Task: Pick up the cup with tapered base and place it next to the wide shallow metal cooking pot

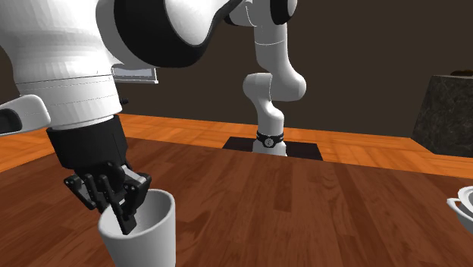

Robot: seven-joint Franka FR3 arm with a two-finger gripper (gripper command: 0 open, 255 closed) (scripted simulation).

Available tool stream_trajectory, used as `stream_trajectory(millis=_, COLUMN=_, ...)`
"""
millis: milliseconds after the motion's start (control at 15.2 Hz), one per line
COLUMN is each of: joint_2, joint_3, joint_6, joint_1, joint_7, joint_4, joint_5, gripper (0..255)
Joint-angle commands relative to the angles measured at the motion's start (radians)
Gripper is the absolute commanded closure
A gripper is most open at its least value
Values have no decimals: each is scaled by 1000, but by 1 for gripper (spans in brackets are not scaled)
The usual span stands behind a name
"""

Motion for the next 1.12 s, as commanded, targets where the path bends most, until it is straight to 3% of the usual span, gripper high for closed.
stream_trajectory(millis=0, joint_2=0, joint_3=0, joint_6=0, joint_1=0, joint_7=0, joint_4=0, joint_5=0, gripper=255)
stream_trajectory(millis=264, joint_2=0, joint_3=0, joint_6=0, joint_1=0, joint_7=0, joint_4=0, joint_5=0, gripper=255)
stream_trajectory(millis=1056, joint_2=-49, joint_3=-6, joint_6=-137, joint_1=0, joint_7=18, joint_4=89, joint_5=-15, gripper=255)
